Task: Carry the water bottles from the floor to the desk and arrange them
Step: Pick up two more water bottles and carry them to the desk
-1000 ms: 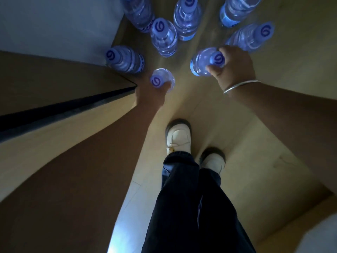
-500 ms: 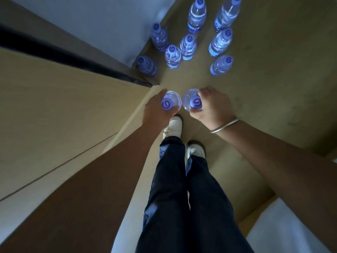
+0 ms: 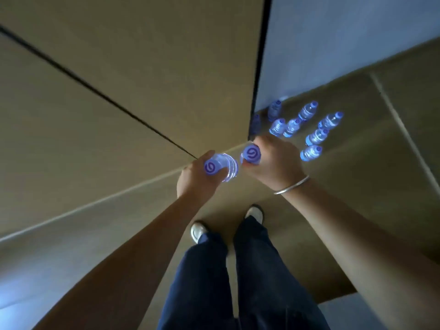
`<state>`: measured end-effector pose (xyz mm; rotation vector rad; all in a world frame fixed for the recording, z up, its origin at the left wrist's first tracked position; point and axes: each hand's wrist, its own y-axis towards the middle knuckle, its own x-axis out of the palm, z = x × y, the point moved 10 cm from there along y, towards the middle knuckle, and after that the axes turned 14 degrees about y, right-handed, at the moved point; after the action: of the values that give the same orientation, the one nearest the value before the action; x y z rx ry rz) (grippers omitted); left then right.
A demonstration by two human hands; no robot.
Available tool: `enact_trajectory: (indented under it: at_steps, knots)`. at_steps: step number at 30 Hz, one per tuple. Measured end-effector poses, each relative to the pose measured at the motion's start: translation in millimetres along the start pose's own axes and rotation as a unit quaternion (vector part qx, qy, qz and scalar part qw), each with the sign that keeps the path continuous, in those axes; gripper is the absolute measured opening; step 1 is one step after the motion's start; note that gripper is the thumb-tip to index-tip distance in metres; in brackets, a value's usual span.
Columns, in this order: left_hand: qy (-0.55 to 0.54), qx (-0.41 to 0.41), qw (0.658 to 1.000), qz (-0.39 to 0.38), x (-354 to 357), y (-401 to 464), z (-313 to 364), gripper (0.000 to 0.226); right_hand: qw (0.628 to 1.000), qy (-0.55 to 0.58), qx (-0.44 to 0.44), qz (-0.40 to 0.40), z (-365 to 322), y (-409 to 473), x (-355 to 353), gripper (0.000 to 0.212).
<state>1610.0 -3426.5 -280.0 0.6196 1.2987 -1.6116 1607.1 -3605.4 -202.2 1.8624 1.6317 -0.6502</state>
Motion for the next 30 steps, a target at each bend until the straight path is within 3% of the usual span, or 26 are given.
enact_trajectory:
  at_steps: [3, 5, 11, 20, 30]
  knots:
    - [0.006, -0.032, 0.999, 0.011, -43, -43, -45, 0.049, 0.998, 0.021, -0.055, -0.036, -71, -10, 20, 0.031]
    - [0.006, -0.055, 0.998, 0.023, -68, -67, -76, 0.032, 0.995, 0.019, -0.063, -0.074, -110, -16, 40, 0.026]
    - [-0.058, -0.156, 0.978, 0.125, -135, -162, -211, 0.014, 0.969, 0.034, -0.137, -0.201, -238, -66, 118, 0.023]
    - [-0.119, -0.321, 0.906, 0.247, -183, -323, -406, 0.031, 0.930, 0.122, -0.172, -0.300, -405, -171, 216, 0.023]
    - [-0.164, -0.457, 0.815, 0.318, -183, -461, -542, 0.037, 0.839, 0.120, -0.329, -0.416, -567, -288, 318, 0.027]
